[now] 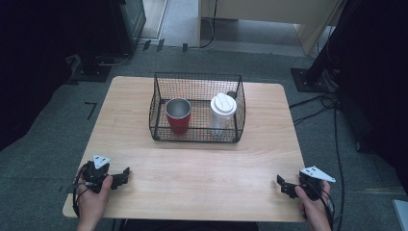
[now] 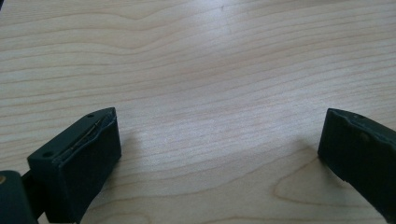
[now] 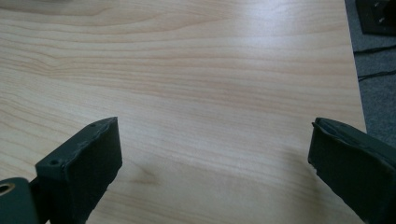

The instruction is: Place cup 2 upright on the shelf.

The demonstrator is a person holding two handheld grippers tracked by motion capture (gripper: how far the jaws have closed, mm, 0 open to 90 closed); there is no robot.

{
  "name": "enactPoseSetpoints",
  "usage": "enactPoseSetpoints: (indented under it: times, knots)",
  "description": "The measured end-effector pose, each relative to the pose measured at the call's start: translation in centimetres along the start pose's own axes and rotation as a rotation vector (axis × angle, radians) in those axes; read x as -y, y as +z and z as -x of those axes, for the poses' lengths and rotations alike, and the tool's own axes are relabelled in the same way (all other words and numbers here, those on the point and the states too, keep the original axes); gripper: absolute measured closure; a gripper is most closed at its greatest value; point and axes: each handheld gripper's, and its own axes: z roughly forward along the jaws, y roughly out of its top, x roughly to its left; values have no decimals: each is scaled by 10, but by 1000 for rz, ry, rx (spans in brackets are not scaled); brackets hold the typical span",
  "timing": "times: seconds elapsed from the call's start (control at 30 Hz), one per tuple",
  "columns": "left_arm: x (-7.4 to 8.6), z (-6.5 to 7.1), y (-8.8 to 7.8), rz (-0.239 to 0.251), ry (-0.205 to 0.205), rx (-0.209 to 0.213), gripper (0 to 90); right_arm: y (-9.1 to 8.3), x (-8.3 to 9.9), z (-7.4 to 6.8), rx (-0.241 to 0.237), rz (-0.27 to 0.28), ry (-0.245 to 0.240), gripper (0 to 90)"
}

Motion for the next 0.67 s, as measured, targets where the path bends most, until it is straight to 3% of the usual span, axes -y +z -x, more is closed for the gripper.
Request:
enactPoseSetpoints:
  times: [0.23, 0.47, 0.67]
  knots:
    - [0, 0, 0, 0, 0, 0, 0, 4, 2, -5, 63, -52, -62, 32]
    - [-1, 1, 1, -1, -10, -10, 0, 4, 2, -4, 56, -53, -63, 27]
    - [0, 5, 0, -2, -43, -40, 0, 4, 2, -5, 63, -53, -56, 28]
